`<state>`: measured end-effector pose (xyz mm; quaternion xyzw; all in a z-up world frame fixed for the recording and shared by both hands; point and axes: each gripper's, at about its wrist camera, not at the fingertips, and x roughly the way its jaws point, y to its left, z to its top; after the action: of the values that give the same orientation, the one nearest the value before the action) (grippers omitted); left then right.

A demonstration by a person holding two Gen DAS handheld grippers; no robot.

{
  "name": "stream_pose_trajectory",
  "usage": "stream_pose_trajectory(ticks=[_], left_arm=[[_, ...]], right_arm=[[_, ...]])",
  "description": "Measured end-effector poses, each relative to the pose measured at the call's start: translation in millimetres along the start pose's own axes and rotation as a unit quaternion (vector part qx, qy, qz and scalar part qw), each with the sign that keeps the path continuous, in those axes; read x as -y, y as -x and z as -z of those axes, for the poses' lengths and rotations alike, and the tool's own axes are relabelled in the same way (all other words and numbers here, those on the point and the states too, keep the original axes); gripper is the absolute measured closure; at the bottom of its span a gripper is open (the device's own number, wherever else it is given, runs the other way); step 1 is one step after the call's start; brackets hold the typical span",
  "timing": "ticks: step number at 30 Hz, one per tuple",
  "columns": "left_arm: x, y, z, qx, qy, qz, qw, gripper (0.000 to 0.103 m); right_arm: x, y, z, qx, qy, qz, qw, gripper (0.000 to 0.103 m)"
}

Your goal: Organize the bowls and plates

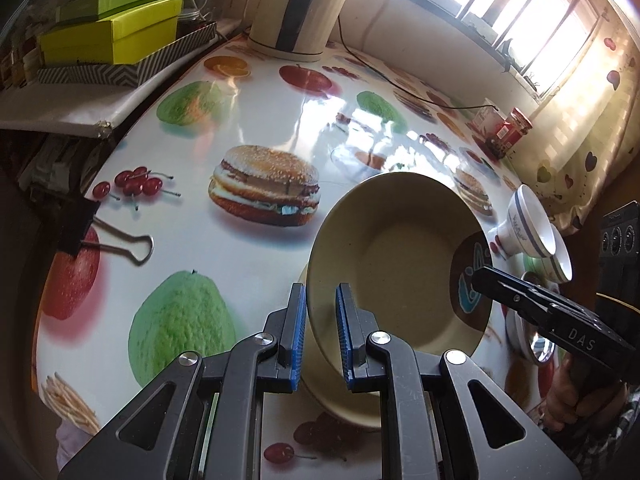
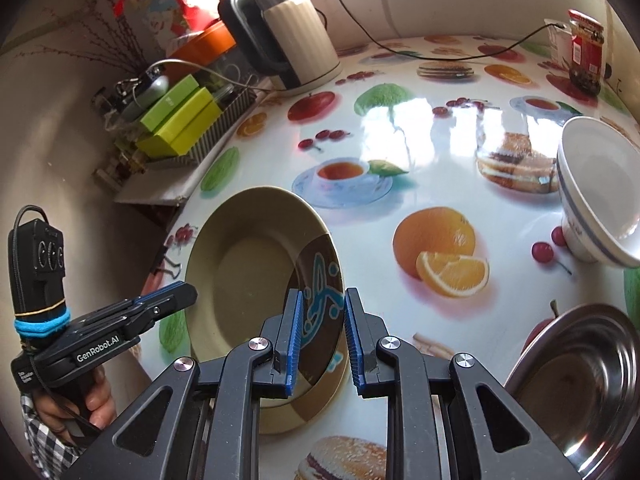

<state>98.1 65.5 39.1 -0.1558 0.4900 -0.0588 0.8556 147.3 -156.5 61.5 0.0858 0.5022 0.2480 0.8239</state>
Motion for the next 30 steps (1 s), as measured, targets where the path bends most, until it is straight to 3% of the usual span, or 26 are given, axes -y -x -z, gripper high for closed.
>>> stream_pose_trajectory(ticks=[30], left_arm=[[-4.0, -1.5, 18.0, -0.013, 0.007, -0.005, 0.9999, 0.087]], right_arm=[[-2.8, -7.2, 25.2, -0.012, 0.002, 0.001, 1.000, 0.082]])
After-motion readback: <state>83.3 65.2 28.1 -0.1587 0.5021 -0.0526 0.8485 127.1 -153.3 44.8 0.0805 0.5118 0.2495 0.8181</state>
